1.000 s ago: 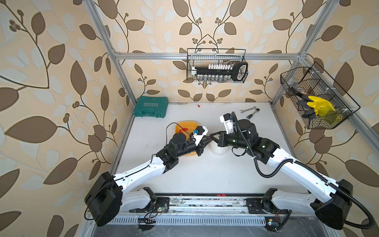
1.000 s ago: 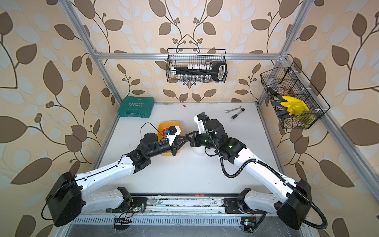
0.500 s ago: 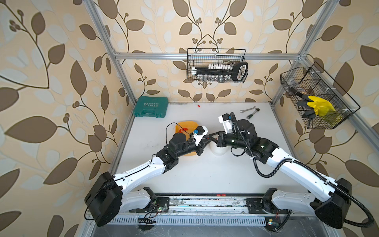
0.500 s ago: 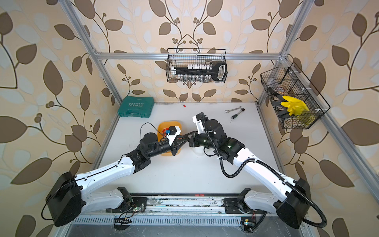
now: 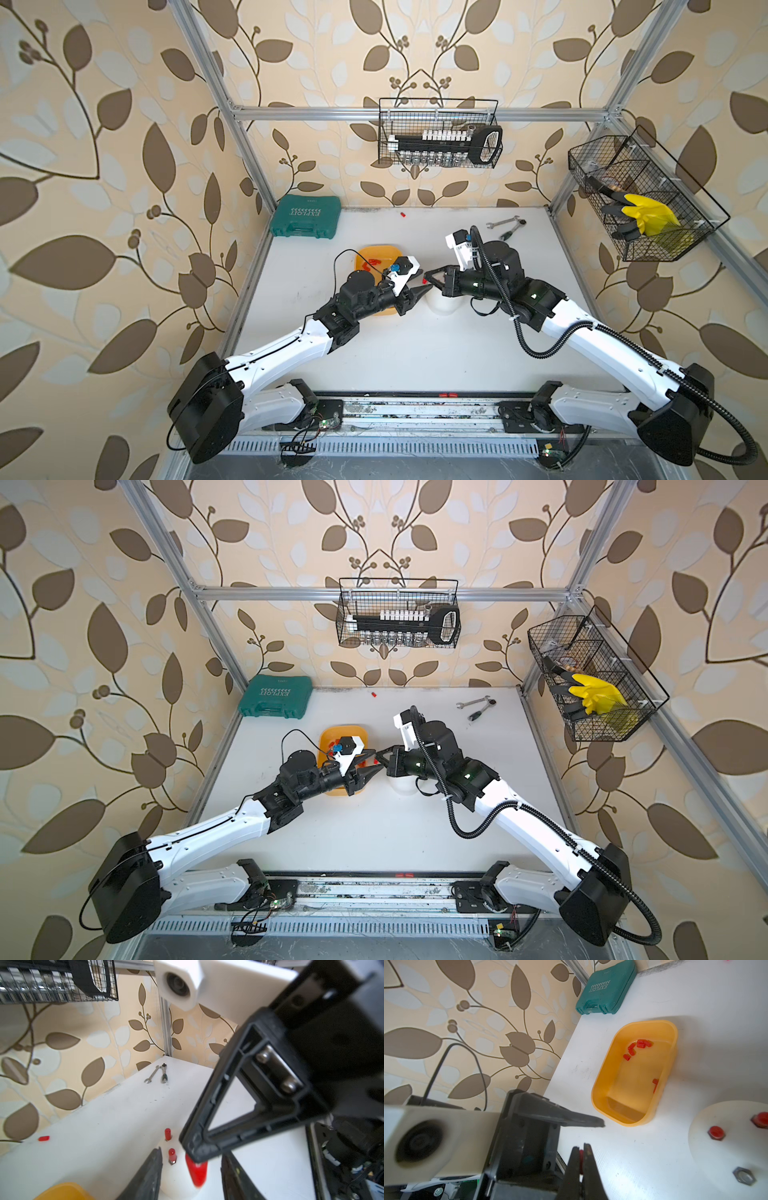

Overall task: Cover the protruding screws with screw protection sleeves
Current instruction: Pick up the screw protection sleeve from the storage box, then attach the screw protection sleeve to the screw.

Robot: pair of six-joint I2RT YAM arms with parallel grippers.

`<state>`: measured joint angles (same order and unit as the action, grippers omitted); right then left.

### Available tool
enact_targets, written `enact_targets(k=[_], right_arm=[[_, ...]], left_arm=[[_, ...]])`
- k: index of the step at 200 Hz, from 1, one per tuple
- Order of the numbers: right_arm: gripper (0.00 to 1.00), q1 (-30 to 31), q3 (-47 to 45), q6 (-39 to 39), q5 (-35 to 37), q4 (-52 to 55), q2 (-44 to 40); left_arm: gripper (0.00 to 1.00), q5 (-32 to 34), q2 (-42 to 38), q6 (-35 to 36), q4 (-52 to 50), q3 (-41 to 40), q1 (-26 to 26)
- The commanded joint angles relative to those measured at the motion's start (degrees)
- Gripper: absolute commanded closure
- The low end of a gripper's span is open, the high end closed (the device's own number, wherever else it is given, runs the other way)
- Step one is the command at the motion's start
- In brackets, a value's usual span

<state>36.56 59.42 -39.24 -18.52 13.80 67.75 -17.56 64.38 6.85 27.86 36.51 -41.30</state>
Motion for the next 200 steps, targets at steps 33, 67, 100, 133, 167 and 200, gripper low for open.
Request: enact_targets(k=[33,67,100,133,167,200], right_arm=[[1.0,-10.9,-0.4,-8.3,-18.3,1.2,-1.9],[1.0,-17.6,0.1,-12.9,-27.6,6.2,0.5],[1.0,-22.2,-4.0,-23.6,-39.4,-0.6,3.4],[1.0,-25.4,-4.8,-22.8,-44.8,2.7,5.5],[1.0,-26.2,-4.7,-12.0,-37.5,7.8,3.8],[1.0,-25.8,-7.4,-3.1,-25.1,6.1,1.1]], left_arm=[[0.45,9.1,-11.6,4.3,-7.5,-6.5,-0.4],[0.45,13.8,-15.2,5.6,-13.0,-8.6,-0.4],[0.45,14.5,-13.5,5.3,-11.3,-9.8,-0.4],[0.46,13.9,-10.4,6.1,-11.3,-8.9,-0.4],[0.45,14.7,-11.0,7.0,-10.5,-10.1,-0.4],[0.45,14.9,-11.4,6.6,-9.6,-12.0,-0.4]])
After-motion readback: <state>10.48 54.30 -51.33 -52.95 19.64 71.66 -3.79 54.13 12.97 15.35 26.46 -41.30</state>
